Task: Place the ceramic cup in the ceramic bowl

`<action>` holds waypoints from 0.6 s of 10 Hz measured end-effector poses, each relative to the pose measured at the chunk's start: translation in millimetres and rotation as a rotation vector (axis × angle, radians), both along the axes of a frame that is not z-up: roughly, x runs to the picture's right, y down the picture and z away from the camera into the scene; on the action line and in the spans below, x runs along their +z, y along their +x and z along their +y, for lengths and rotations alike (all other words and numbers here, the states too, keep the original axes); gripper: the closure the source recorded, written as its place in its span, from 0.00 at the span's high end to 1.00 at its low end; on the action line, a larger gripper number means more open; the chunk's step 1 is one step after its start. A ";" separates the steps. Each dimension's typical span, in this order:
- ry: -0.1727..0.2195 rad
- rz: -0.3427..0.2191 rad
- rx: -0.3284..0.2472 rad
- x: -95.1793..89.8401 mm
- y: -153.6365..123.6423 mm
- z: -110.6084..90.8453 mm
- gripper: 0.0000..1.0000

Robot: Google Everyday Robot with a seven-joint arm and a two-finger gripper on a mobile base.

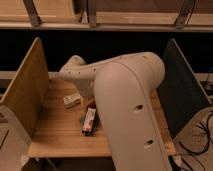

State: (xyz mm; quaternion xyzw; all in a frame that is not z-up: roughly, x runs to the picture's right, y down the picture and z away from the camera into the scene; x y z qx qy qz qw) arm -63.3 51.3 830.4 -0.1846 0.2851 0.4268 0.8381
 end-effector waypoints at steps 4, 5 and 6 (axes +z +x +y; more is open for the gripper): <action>0.127 -0.087 -0.011 1.9 -5.7 -55.3 0.80; 0.152 -0.113 0.016 2.8 2.6 -64.4 0.80; 0.170 -0.135 0.054 4.1 14.6 -68.9 0.80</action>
